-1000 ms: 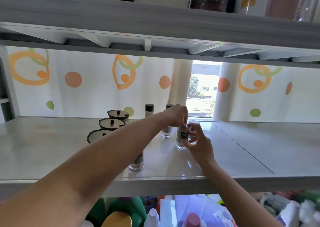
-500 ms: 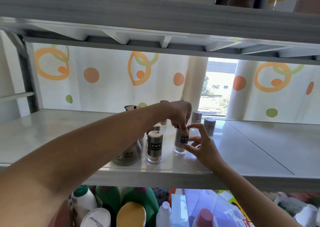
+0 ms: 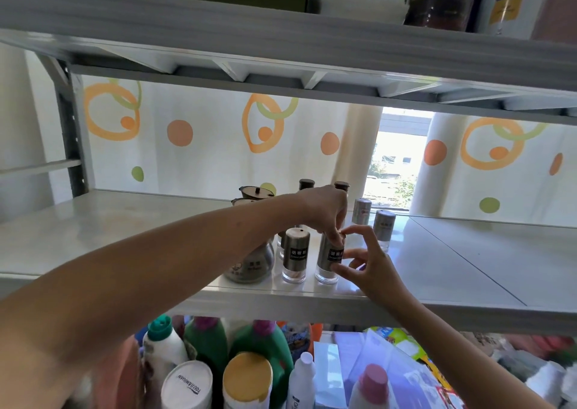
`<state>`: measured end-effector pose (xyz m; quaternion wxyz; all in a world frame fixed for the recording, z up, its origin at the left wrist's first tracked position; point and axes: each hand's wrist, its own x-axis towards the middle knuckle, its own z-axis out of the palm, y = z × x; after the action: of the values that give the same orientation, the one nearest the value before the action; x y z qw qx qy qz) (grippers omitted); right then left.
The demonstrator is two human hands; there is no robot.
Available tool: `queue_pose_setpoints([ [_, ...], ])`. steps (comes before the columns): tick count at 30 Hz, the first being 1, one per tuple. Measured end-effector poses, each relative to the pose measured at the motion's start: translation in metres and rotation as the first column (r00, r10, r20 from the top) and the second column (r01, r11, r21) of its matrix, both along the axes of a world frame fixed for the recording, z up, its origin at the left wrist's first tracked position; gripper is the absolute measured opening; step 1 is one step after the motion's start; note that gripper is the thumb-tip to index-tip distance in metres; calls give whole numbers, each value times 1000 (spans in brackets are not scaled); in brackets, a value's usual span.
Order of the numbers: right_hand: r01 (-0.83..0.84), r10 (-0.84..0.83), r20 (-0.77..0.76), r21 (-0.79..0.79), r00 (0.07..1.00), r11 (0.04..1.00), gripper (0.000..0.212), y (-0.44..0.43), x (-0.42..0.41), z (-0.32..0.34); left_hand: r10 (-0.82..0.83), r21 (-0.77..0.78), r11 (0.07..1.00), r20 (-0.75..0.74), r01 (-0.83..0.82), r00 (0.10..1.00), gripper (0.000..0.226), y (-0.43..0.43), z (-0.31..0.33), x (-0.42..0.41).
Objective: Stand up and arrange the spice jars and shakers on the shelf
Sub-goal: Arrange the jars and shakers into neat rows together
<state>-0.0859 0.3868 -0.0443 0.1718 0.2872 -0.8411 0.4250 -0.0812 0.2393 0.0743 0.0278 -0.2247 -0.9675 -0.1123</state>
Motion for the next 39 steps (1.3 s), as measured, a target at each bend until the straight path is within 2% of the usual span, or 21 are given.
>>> queue_pose_setpoints([
  [7, 10, -10, 4, -9, 1000, 1000, 53, -11, 6, 1, 1, -10, 1000, -38, -1, 999, 24, -11, 0, 10],
  [18, 17, -17, -13, -3, 1000, 1000, 59, -21, 9, 0, 8, -25, 1000, -49, -9, 999, 23, -21, -1, 11],
  [23, -4, 5, -52, 12, 999, 1000, 56, -17, 9, -4, 2, -66, 998, 3, -1, 1000, 26, -22, 5, 7],
  [25, 2, -4, -17, -73, 1000, 997, 58, -8, 5, -4, 8, -78, 997, 54, -4, 999, 31, -22, 9, 4],
  [28, 139, -124, 71, -292, 990, 946, 49, 11, -9, 4, 9, -77, 997, 125, 1, 992, 37, -22, 17, -2],
  [30, 307, -282, 122, -327, 952, 894, 48, 25, -21, 6, 3, -50, 999, 140, 4, 990, 43, -20, 24, -7],
  [34, 546, -509, 235, -132, 828, 827, 72, 45, -55, 0, 6, 14, 1000, 54, -7, 999, 40, -3, 31, -27],
  [37, 571, -535, 285, -53, 795, 819, 83, 52, -75, 1, 17, 35, 999, -49, -16, 999, 55, 21, 25, -50],
  [39, 555, -533, 255, -18, 807, 831, 84, 53, -84, 2, 11, 14, 1000, -71, -10, 997, 65, 38, 16, -65],
])
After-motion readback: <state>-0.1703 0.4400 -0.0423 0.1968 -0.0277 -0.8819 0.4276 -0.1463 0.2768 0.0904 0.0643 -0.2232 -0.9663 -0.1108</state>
